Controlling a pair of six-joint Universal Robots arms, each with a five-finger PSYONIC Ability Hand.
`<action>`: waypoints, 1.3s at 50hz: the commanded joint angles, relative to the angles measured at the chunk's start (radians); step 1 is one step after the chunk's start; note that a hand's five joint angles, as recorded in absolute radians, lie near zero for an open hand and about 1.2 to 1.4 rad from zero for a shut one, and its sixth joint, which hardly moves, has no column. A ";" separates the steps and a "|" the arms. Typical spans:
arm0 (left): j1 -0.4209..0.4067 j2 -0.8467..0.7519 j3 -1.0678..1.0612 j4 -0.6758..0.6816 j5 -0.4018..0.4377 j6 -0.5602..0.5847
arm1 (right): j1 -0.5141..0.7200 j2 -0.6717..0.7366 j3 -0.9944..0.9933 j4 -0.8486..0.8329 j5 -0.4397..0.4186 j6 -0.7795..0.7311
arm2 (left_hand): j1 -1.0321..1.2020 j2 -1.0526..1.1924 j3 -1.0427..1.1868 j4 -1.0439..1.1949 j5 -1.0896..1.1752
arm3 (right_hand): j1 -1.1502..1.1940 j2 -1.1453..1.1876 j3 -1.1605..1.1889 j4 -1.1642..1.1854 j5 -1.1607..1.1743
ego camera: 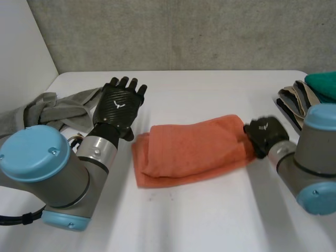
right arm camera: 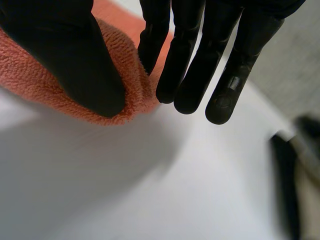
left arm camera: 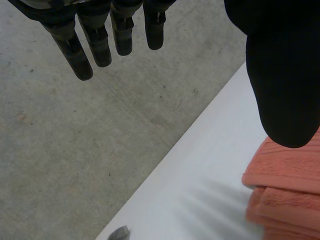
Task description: Fold the laundry.
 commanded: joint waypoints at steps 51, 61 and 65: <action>-0.107 -0.304 0.378 -0.538 -0.127 -0.386 | 0.226 0.289 -0.515 0.399 -0.198 0.454 | -0.011 -0.025 -0.029 -0.024 -0.044 | -0.698 -0.998 -1.010 -1.013 -0.945; -0.101 -0.318 0.358 -0.544 -0.143 -0.251 | 0.240 0.310 -0.545 0.400 -0.158 0.279 | -0.014 -0.028 -0.032 -0.027 -0.046 | -0.698 -0.998 -1.010 -1.013 -0.945; -0.104 -0.306 0.363 -0.544 -0.129 -0.234 | 0.240 0.274 -0.550 0.400 -0.161 0.274 | -0.014 -0.028 -0.032 -0.027 -0.046 | -0.698 -0.998 -1.010 -1.013 -0.945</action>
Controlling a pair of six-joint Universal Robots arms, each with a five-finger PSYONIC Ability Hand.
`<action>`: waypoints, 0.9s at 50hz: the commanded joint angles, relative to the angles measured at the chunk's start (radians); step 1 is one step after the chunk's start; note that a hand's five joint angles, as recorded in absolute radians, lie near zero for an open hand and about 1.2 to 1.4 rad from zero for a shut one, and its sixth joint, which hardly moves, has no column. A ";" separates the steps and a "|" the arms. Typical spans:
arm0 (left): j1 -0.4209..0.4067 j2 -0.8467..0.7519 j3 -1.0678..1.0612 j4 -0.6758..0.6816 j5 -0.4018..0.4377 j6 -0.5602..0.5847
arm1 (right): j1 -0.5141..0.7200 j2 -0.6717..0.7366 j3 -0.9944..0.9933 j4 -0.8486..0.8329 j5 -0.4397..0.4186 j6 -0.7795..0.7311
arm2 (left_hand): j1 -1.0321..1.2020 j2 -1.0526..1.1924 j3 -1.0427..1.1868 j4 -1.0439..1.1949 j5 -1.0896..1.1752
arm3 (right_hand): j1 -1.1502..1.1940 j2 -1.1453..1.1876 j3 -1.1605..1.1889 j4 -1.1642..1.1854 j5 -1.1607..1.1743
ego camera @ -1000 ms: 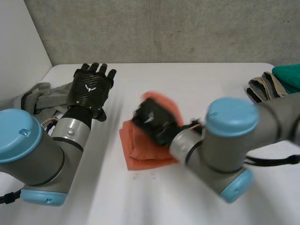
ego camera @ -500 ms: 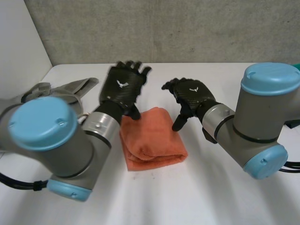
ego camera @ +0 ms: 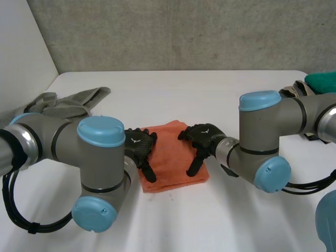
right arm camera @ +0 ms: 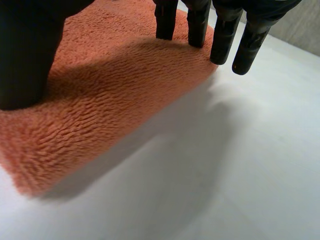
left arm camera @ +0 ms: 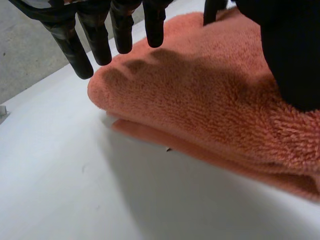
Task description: Fold the laundry.
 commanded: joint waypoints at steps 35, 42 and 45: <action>0.184 0.510 0.028 -0.230 0.745 0.044 | 0.155 -0.228 0.587 -0.655 0.126 -0.215 | -0.015 -0.029 -0.033 -0.028 -0.047 | -0.003 -0.045 -0.037 -0.057 -0.060; 0.181 0.504 0.025 -0.228 0.745 0.044 | 0.174 -0.173 0.556 -0.694 0.129 -0.240 | -0.015 -0.029 -0.033 -0.028 -0.047 | -0.003 -0.045 -0.037 -0.057 -0.060; 0.180 0.501 0.025 -0.230 0.745 0.046 | 0.174 -0.154 0.541 -0.704 0.128 -0.252 | -0.015 -0.029 -0.033 -0.028 -0.047 | -0.003 -0.045 -0.037 -0.057 -0.060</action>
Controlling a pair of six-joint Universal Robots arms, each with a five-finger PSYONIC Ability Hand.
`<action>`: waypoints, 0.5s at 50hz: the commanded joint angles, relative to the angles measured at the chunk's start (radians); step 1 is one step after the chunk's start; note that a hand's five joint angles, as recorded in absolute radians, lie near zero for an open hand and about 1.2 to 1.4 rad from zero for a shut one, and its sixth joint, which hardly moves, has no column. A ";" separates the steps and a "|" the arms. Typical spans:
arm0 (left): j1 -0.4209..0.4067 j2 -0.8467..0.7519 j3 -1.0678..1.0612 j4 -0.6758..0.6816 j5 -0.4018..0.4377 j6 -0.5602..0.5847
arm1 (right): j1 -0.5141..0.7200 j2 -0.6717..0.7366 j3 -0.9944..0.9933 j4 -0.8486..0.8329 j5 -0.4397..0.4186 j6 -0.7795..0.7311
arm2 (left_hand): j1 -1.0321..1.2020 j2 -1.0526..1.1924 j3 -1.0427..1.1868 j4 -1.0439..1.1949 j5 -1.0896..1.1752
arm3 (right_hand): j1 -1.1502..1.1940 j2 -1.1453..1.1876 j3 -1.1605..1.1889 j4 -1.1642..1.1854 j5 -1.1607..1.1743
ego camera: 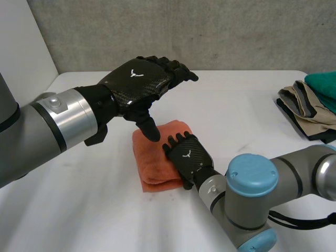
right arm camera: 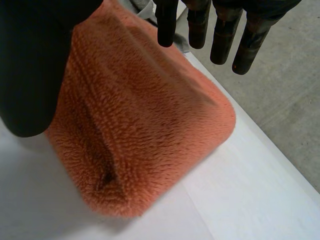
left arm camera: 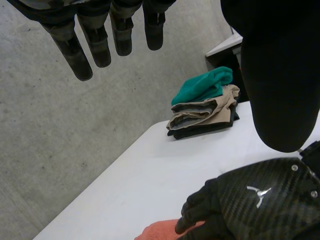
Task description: Fold the laundry.
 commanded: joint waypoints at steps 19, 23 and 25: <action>0.000 -0.008 -0.009 0.004 -0.005 -0.002 | 0.004 0.104 -0.163 -0.020 -0.007 -0.051 | -0.015 -0.029 -0.033 -0.028 -0.047 | -0.003 -0.045 -0.037 -0.057 -0.056; 0.001 -0.006 -0.010 0.003 -0.005 -0.002 | 0.004 0.123 -0.195 -0.017 -0.015 -0.047 | -0.015 -0.029 -0.033 -0.028 -0.047 | -0.003 -0.045 -0.037 -0.057 -0.056; 0.001 -0.005 -0.013 0.004 -0.005 -0.002 | 0.004 0.129 -0.201 -0.017 -0.015 -0.047 | -0.015 -0.029 -0.033 -0.028 -0.047 | -0.003 -0.045 -0.037 -0.057 -0.056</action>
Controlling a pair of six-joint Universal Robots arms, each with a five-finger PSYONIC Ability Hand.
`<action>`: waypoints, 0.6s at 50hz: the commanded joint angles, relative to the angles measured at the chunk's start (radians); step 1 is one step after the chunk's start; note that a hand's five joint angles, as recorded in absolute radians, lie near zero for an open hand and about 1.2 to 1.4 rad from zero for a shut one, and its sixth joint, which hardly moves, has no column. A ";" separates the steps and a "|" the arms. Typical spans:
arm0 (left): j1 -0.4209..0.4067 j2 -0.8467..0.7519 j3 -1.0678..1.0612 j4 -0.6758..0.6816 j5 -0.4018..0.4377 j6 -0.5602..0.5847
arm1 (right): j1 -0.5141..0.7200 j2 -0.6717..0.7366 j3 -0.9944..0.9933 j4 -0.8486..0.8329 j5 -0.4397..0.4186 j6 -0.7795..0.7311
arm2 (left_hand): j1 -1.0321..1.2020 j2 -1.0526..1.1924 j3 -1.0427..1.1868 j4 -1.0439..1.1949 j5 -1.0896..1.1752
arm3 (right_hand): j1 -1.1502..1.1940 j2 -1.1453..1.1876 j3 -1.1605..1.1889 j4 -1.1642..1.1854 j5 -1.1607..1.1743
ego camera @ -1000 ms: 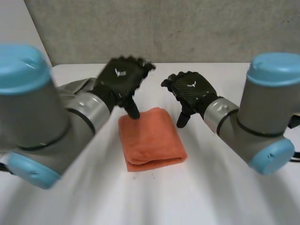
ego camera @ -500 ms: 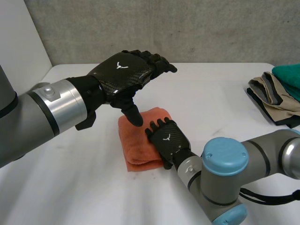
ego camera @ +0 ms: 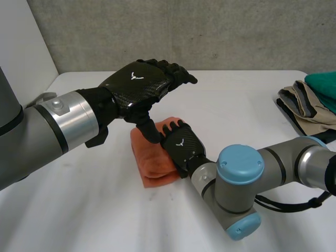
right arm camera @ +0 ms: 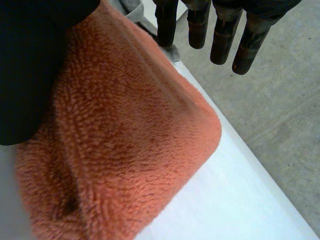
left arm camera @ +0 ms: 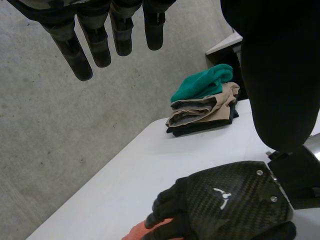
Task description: Fold the laundry.
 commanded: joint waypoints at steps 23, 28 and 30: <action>0.004 0.007 -0.010 0.001 0.000 -0.001 | -0.052 0.037 -0.134 0.009 -0.049 0.017 | -0.014 -0.028 -0.032 -0.027 -0.046 | 1.219 1.176 1.185 1.165 1.167; 0.002 0.009 -0.010 0.001 0.000 -0.001 | -0.158 -0.031 -0.090 0.011 -0.072 0.014 | -0.014 -0.028 -0.032 -0.027 -0.046 | 1.219 1.176 1.185 1.165 1.167; 0.002 0.009 -0.010 0.001 0.000 -0.001 | -0.207 -0.048 -0.078 0.008 -0.102 0.009 | -0.014 -0.028 -0.032 -0.027 -0.046 | 1.219 1.176 1.185 1.165 1.167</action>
